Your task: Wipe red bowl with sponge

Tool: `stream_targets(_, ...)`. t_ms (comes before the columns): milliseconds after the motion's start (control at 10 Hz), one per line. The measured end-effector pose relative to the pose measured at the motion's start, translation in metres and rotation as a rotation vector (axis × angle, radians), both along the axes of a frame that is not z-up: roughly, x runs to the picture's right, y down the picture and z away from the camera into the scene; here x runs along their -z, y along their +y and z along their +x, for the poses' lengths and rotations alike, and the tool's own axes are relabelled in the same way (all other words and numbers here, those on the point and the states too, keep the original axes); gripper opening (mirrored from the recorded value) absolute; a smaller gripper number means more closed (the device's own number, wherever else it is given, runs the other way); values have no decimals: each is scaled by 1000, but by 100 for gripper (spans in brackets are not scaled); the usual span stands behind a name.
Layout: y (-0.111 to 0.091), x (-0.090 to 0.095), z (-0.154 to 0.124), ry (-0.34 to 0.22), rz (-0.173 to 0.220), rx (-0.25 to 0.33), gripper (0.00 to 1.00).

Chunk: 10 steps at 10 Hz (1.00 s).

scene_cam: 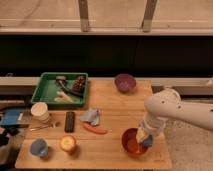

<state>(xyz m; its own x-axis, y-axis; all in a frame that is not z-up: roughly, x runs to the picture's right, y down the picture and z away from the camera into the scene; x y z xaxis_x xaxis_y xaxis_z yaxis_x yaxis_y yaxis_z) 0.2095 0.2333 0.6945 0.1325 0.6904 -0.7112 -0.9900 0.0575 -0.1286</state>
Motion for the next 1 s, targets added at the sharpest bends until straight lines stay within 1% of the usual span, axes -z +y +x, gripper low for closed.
stream_targets(200,-11,-8,-10,-14,4,14,0)
stream_targets(400,-17,-18,-40,-61,2,59,0)
stream_targets(500,-16,-18,-50,-76,1,73,0)
stream_targets(600,-11,-15,-59,-95,0,92,0)
stream_targets(800,2,-5,-71,-119,4,110,0)
stream_targets(900,11,2,-76,-125,6,114,0)
stream_targets(1000,20,9,-73,-120,6,108,0)
